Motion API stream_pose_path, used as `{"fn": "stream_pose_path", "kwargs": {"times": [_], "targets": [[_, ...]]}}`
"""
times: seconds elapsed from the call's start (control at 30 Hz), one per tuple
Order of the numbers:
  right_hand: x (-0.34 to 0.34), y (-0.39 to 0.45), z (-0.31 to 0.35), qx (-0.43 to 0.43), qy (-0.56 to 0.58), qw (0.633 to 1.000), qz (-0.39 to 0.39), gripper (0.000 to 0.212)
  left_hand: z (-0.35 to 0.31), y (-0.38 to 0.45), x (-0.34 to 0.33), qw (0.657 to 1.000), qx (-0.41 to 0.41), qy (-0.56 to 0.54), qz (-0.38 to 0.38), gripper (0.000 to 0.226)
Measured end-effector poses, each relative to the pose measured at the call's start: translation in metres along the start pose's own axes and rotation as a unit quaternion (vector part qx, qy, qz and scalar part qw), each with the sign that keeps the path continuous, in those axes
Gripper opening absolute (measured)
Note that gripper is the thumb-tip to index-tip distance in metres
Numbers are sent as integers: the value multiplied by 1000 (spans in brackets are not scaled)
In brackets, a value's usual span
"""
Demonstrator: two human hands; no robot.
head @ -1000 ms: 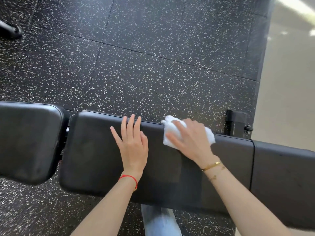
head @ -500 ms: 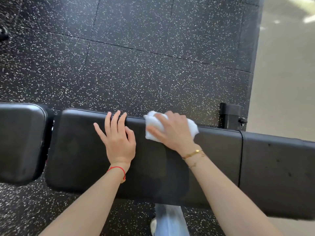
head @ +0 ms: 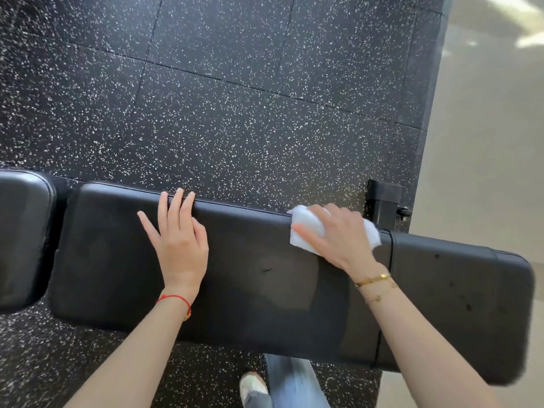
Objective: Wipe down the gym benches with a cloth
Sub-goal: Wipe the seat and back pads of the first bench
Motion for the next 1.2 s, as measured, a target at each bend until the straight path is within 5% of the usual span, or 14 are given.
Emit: {"fn": "stream_pose_path", "kwargs": {"times": [0.2,0.5,0.8,1.0,1.2], "targets": [[-17,27,58,64,37,997,29,65,-40,-10,-3,999,-27,-36,17,40],[3,-9,-43,17,14,998,53,59,-55,-8,-11,999,-19,-28,36,39],[-7,-3,10,89,34,995,4,50,-54,-10,-12,999,-29,-30,18,38],[13,-37,-59,-9,-4,999,-52,41,-52,-12,-11,997,-60,-42,23,41],[1,-67,-34,-1,2,998,-58,53,-38,-34,1,988,-145,-43,44,47]]}}
Point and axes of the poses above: each hand's wrist, its own y-axis towards the middle knuckle, its own x-axis out of the back of the hand, z = x × y, the point moved 7 cm from there along y, towards the middle knuckle, and after that the axes turned 3 degrees about y, right-handed, at the moved point
